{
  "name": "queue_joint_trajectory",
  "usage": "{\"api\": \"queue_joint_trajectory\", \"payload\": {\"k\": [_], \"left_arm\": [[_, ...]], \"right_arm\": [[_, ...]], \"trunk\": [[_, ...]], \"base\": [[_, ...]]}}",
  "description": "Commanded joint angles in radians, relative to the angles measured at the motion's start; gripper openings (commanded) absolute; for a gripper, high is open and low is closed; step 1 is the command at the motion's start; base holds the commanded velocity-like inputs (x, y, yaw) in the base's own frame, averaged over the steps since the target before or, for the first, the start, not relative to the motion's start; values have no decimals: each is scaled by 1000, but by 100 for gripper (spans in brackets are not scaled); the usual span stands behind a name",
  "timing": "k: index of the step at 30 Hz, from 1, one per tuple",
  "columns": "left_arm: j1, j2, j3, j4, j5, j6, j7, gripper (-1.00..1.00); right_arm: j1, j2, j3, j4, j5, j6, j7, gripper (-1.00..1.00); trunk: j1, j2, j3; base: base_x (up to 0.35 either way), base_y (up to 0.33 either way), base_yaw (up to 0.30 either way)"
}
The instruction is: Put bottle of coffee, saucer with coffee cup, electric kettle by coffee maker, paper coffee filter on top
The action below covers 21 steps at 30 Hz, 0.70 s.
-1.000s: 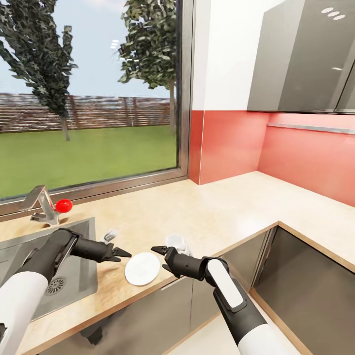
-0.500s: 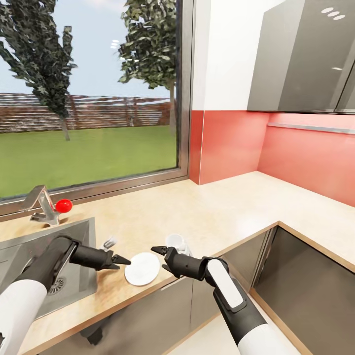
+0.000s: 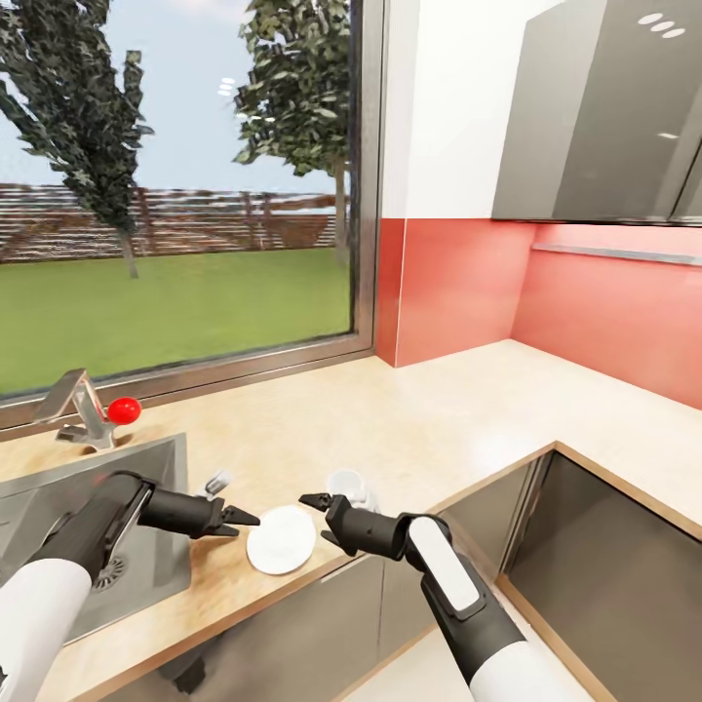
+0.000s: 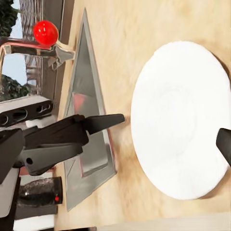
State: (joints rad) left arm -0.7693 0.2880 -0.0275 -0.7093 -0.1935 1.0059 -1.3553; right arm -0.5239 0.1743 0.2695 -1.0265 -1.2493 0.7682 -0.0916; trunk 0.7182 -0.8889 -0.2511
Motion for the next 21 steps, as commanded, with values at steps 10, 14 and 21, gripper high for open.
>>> {"api": "queue_joint_trajectory", "payload": {"k": [10, 14, 21], "left_arm": [[6, 0, -2, -1, -8, 10, -7, 100], [12, 0, -3, -1, -9, 10, -7, 100], [30, -12, 10, -8, -13, -8, 1, 100]], "right_arm": [[-1, 0, -1, 11, -10, 1, -10, 100], [-1, 0, -1, 14, -10, 1, -10, 100], [-1, 0, 16, 12, -10, 0, -27, 100]], "trunk": [[0, -1, -1], [0, -1, -1], [0, -1, -1]], "base": [[30, 62, 0], [113, 1, 0], [28, 0, 0]]}}
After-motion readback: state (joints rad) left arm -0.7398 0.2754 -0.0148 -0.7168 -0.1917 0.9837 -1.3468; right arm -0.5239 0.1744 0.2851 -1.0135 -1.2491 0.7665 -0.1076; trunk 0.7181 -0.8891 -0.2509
